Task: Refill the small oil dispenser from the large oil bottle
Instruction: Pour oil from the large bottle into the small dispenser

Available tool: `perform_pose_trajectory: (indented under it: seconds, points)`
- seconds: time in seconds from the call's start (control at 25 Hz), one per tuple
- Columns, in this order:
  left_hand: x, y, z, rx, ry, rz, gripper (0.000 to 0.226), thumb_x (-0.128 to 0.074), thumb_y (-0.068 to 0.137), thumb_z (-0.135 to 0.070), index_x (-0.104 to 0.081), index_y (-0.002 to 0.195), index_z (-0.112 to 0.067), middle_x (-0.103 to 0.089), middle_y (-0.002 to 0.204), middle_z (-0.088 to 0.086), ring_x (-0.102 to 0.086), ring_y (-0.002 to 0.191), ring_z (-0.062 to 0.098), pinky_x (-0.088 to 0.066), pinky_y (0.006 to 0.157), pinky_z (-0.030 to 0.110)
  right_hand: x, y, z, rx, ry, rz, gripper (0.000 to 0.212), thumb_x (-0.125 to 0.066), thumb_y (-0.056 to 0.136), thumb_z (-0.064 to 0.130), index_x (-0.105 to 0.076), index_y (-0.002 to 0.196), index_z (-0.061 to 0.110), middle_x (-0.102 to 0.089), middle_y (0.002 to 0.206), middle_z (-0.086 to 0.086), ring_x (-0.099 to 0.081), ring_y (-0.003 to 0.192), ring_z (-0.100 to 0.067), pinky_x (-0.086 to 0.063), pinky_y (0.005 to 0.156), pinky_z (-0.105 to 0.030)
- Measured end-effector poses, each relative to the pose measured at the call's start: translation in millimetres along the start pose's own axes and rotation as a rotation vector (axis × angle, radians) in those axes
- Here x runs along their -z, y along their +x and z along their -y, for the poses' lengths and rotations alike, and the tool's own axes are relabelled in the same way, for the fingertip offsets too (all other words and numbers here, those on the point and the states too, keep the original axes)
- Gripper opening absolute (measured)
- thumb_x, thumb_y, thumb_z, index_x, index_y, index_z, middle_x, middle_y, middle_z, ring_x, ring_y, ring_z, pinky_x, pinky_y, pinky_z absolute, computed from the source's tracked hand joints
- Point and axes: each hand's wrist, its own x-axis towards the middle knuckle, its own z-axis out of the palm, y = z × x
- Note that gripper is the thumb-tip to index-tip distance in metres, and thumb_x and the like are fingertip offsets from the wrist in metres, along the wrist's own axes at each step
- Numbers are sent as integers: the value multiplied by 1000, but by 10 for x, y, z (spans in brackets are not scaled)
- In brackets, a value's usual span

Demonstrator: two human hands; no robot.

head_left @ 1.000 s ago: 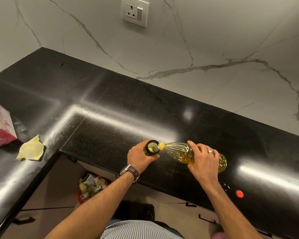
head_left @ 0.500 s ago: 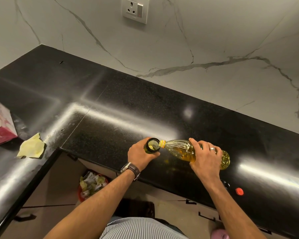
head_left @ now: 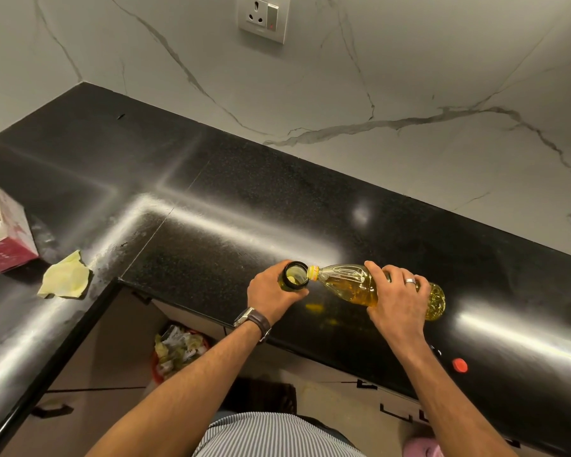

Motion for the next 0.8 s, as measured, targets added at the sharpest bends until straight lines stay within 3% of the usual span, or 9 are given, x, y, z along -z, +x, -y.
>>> perform_pose_trajectory:
  seconds: [0.8]
  points:
    - [-5, 6, 18, -2, 6, 7, 59, -90, 70, -48, -69, 124, -34, -74, 111, -15, -66, 104, 5, -58, 94, 34, 40, 49, -5, 14, -12, -32, 89, -96, 64, 25, -54, 143, 30, -66, 128, -9, -59, 124, -32, -38, 106, -57]
